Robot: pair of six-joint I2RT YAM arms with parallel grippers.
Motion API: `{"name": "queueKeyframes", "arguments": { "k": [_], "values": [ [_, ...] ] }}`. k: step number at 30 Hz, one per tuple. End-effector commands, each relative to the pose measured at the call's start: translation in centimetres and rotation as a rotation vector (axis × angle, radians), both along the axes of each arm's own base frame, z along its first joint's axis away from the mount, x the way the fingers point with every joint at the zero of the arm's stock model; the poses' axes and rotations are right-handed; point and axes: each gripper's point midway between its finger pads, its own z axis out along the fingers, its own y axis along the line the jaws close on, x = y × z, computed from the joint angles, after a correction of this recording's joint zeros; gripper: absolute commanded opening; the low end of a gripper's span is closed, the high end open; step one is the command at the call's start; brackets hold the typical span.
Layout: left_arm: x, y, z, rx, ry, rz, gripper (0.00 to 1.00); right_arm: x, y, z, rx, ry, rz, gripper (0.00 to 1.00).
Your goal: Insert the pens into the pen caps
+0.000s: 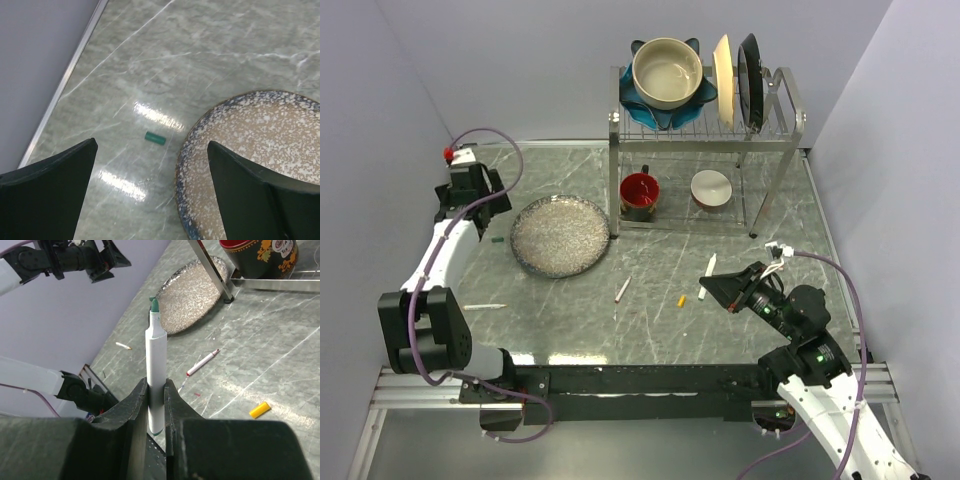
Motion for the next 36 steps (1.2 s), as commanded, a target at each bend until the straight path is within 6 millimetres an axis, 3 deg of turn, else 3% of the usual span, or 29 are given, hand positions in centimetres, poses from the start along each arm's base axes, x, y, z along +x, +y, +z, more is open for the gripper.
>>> {"name": "queueKeyframes", "arguments": {
  "k": [1, 4, 6, 7, 8, 10, 11, 12, 13, 15, 19, 23, 27, 31, 33, 34, 35, 36],
  "values": [
    [1.2, 0.9, 1.7, 0.075, -0.077, -0.043, 0.99, -0.3, 0.3, 1.8, 0.017, -0.087, 0.030, 0.00],
    [1.5, 1.1, 1.4, 0.011, -0.074, -0.026, 0.98, 0.1, 0.5, 1.4, 0.012, -0.087, 0.030, 0.00],
    [1.9, 0.0, 1.7, -0.041, -0.094, -0.059, 0.96, 0.2, 0.7, 1.0, 0.005, -0.081, 0.039, 0.00],
    [1.9, 0.1, 2.4, -0.026, -0.119, -0.068, 0.96, 0.2, 0.7, 1.0, 0.004, -0.084, 0.042, 0.00],
    [1.6, 0.1, 1.9, -0.011, -0.118, -0.074, 0.94, 0.3, 0.8, 0.8, -0.001, -0.081, 0.046, 0.00],
    [1.8, 1.5, 4.4, 0.124, -0.208, -0.071, 0.93, 0.3, 0.9, 0.6, -0.007, -0.088, 0.052, 0.00],
    [1.4, 2.2, 3.6, 0.172, -0.201, -0.059, 0.94, 0.2, 0.9, 0.5, -0.011, -0.088, 0.054, 0.00],
    [1.8, 3.7, 5.4, 0.280, -0.253, -0.031, 0.96, 0.1, 0.9, 0.6, -0.013, -0.094, 0.055, 0.00],
    [2.0, 4.3, 4.7, 0.304, -0.229, -0.023, 0.98, 0.2, 0.7, 0.6, -0.016, -0.099, 0.048, 0.00],
    [3.1, 4.8, 5.3, 0.341, -0.211, -0.046, 0.99, 0.1, 0.6, 0.6, -0.015, -0.103, 0.042, 0.00],
    [4.5, 3.1, 3.3, 0.400, -0.157, -0.252, 0.99, -0.1, 0.6, 0.2, -0.012, -0.107, 0.046, 0.00],
    [3.5, 1.7, -0.1, 0.493, 0.017, -0.489, 0.98, -0.4, 0.7, 0.0, -0.019, -0.110, 0.054, 0.00],
    [2.2, 0.8, -3.1, 0.459, 0.116, -0.586, 0.95, -0.3, 0.9, -0.3, -0.050, -0.105, 0.056, 0.00],
    [2.6, 0.7, -3.6, 0.419, 0.189, -0.610, 0.74, -0.8, 1.7, 0.0, -0.071, -0.106, 0.099, 0.00],
    [1.9, -0.1, -6.0, 0.352, 0.271, -0.672, 0.65, -0.8, 1.7, 0.0, -0.076, -0.115, 0.094, 0.00],
    [2.0, -0.2, -6.3, 0.351, 0.288, -0.695, 0.63, -0.8, 1.7, -0.2, -0.080, -0.110, 0.092, 0.00],
    [1.4, -0.7, -7.9, 0.315, 0.337, -0.730, 0.62, -0.9, 1.7, -0.3, -0.087, -0.115, 0.094, 0.00],
    [1.1, -0.9, -8.6, 0.299, 0.358, -0.752, 0.66, -0.9, 1.6, -0.3, -0.092, -0.117, 0.085, 0.00]
  ]
}}
